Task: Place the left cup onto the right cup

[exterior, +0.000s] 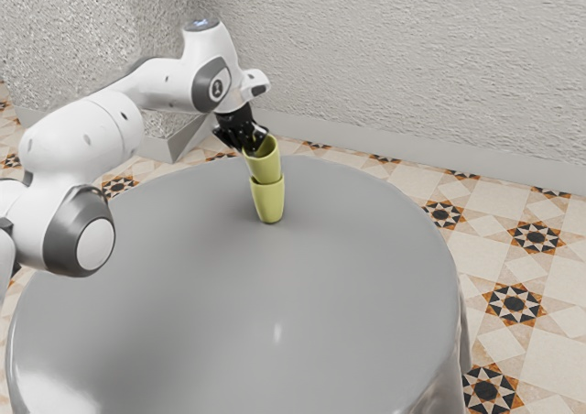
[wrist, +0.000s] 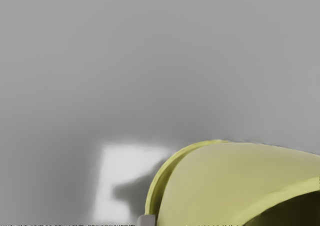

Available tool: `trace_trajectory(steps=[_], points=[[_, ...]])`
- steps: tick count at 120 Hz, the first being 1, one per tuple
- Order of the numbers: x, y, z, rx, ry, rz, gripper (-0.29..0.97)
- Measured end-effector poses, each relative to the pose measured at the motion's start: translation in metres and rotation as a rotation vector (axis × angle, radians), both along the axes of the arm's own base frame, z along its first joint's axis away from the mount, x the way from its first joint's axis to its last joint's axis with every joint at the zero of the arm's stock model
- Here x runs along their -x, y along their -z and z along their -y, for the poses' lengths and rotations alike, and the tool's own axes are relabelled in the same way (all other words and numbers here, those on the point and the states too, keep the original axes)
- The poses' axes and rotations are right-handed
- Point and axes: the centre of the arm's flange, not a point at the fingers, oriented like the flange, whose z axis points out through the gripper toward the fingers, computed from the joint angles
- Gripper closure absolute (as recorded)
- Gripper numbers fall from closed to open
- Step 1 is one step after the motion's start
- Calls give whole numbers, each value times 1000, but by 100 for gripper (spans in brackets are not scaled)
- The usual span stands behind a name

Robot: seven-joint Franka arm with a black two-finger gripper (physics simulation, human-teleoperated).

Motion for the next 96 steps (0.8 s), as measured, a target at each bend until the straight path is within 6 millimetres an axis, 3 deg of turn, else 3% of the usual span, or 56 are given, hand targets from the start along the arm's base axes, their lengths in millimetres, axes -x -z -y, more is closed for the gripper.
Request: trace_trajectory(steps=[73,96], points=[[6,22,1,-7,-8,-50,78],[6,23,2,0,-7,-51,39]])
